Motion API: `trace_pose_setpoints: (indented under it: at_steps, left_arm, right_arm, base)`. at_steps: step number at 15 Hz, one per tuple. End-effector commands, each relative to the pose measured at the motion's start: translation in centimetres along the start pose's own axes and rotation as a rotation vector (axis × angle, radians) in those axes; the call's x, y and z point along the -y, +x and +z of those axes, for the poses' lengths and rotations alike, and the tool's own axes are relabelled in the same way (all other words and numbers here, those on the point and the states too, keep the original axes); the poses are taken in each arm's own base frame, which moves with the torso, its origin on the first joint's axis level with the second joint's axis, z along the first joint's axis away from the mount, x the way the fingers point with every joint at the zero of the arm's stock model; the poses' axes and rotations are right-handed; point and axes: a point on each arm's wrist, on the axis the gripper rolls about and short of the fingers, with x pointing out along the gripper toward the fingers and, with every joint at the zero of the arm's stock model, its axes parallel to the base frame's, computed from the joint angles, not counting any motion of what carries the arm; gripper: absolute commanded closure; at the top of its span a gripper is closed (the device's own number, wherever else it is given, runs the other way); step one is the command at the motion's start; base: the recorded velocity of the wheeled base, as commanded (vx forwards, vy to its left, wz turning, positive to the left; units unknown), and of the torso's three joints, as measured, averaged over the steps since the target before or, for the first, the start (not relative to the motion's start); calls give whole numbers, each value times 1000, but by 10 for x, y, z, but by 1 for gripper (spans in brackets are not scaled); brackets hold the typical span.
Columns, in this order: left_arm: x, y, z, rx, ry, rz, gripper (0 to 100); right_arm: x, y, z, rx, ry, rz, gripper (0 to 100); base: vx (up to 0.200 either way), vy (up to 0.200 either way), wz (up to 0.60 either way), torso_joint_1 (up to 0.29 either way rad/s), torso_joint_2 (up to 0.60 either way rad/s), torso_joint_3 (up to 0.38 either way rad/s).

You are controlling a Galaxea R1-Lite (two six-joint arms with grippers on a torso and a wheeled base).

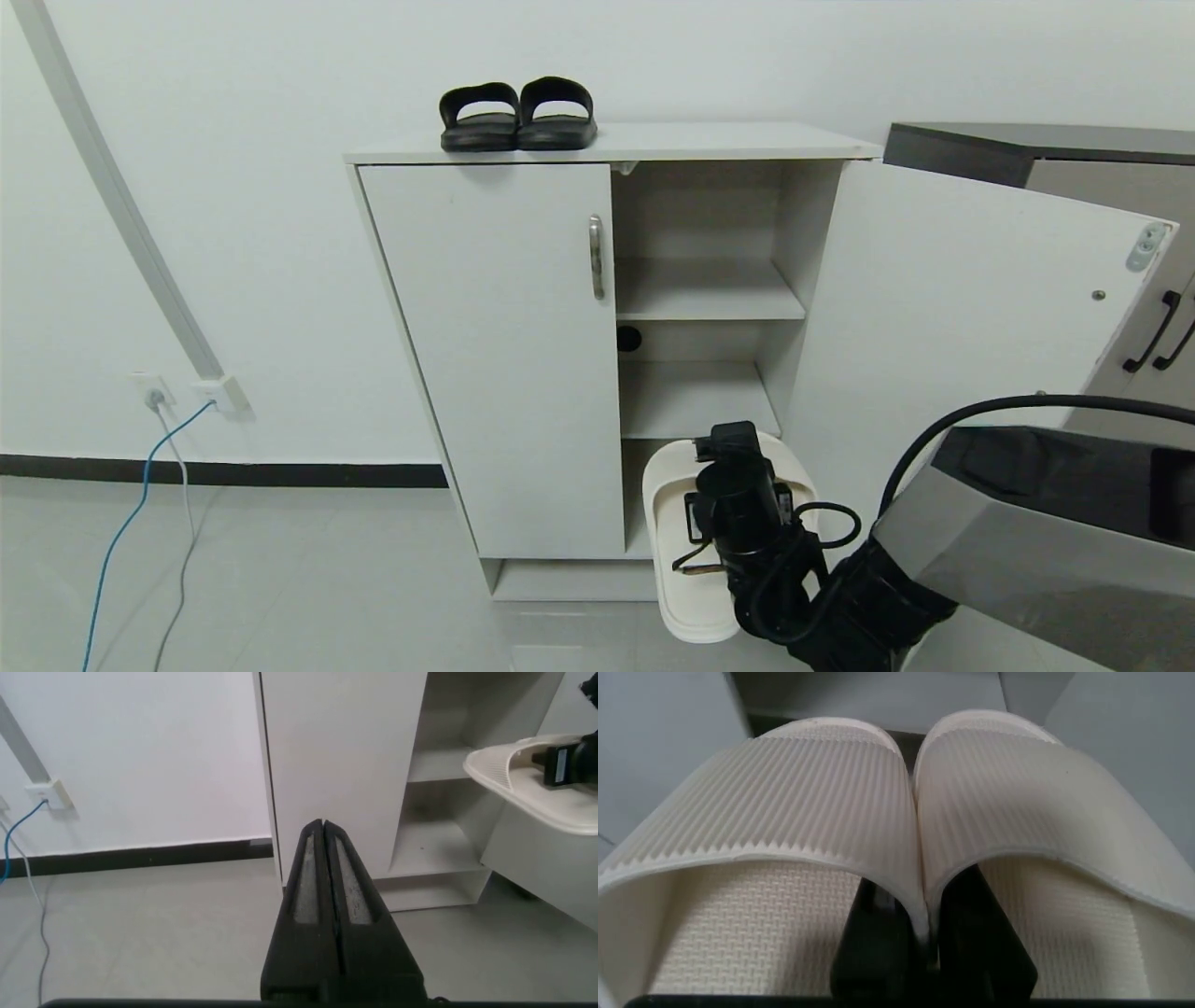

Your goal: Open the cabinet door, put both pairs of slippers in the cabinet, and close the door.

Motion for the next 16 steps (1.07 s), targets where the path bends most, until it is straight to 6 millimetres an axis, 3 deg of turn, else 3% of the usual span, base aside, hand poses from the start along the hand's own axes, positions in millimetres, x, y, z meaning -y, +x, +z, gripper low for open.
trace_pose_setpoints:
  at_steps: [1,16]
  left_arm:
    - [0,0,0,-1,-4,0,100]
    - [0,0,0,-4,-15,0,100]
  right_arm:
    - [-1,8,-12,-18,-18,-11,100]
    - [-1,20,-15,-3,2,-29,100]
  base:
    - [0,0,0,0,0,0]
    - [0,0,0,0,1,-28]
